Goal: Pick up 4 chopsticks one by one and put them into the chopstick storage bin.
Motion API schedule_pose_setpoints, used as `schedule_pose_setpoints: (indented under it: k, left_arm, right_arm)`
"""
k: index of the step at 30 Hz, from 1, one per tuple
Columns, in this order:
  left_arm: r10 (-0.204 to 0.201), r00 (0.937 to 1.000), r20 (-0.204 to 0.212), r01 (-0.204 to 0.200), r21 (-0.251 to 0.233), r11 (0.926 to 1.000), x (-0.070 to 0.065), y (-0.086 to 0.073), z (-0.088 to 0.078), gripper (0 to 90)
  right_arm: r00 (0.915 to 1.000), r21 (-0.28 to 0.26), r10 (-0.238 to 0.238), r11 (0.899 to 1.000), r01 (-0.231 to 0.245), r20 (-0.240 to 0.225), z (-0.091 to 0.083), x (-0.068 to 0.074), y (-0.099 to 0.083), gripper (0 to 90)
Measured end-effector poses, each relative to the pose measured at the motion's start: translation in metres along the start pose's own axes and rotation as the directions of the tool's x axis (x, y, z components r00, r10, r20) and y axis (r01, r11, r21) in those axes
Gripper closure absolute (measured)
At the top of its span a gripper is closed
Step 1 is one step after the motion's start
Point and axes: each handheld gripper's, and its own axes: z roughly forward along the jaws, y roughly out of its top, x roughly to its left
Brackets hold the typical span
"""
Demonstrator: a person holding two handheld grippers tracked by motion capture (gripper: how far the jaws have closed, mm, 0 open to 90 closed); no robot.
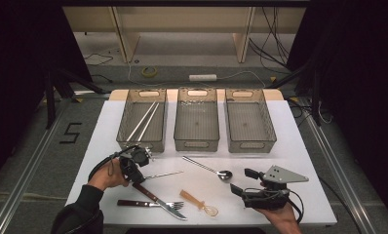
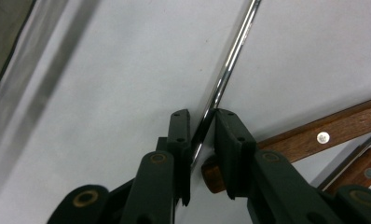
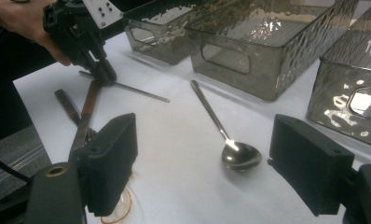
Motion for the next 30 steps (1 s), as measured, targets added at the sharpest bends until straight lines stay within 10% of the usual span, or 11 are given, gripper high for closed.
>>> schedule_pose_setpoints:
  k: [30]
  left_arm:
    - [0.067,0.9975,-0.023,-0.067,-0.027,0.9974,0.0005,-0.0025,-0.0007,85.1]
  right_arm:
    - [1.0000,-0.002,-0.001,1.000,0.001,-0.001,0.0001,-0.0005,0.0003,24.1]
